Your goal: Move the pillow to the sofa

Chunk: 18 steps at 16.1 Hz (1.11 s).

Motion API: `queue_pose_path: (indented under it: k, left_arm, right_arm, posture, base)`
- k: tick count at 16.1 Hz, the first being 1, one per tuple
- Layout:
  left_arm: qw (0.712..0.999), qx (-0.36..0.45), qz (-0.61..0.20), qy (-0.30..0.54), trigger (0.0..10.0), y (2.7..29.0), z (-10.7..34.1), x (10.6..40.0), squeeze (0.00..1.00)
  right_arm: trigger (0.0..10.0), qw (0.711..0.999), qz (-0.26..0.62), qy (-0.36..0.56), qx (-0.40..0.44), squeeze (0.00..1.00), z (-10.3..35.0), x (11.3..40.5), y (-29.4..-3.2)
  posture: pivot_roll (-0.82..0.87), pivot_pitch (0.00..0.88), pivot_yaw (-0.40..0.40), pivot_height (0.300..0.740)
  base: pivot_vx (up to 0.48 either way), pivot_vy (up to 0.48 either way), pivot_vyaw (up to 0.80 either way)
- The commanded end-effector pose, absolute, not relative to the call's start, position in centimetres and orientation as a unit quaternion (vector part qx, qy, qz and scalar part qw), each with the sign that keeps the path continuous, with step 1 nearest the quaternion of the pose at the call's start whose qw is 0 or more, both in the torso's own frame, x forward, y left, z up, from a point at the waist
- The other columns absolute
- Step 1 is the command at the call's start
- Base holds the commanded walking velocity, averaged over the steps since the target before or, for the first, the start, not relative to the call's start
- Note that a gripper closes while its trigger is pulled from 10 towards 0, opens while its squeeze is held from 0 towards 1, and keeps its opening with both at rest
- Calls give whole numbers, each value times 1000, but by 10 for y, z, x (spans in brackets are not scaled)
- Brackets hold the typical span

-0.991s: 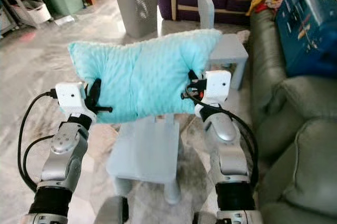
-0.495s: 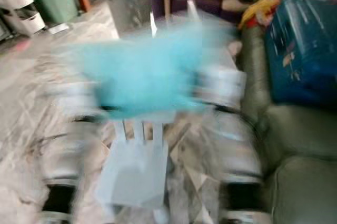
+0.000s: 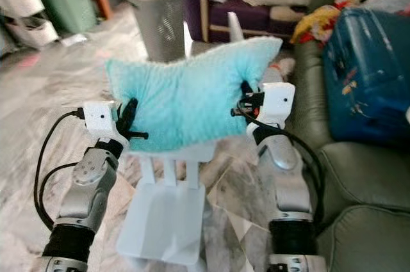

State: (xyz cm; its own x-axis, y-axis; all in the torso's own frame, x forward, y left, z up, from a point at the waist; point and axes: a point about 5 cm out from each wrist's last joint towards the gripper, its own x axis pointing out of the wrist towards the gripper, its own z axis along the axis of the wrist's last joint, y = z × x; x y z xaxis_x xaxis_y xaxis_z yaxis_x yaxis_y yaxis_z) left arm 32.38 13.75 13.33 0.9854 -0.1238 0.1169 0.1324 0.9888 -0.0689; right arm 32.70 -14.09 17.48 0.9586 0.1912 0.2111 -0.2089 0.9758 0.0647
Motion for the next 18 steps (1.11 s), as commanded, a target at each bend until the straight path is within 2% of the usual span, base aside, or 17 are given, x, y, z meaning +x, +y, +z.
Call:
queue_pose_path:
  k: [1,13,18]
  left_arm:
    - [997,-32,-46,-50,10000,148,133,323,0]
    - [995,-68,-72,-25,10000,142,128,319,0]
    - [994,-72,-77,-17,10000,141,127,316,0]
  right_arm:
    - [10000,985,119,-115,44,0,182,326,-131]
    - [10000,985,135,-97,43,0,177,325,-128]
    - [10000,985,135,-93,43,0,176,323,-127]
  posture:
    - [-136,0,49,740]
    - [-133,0,27,740]
    - [-135,0,27,740]
  base:
    - [0,0,0]
    - [0,0,0]
    - [0,435,0]
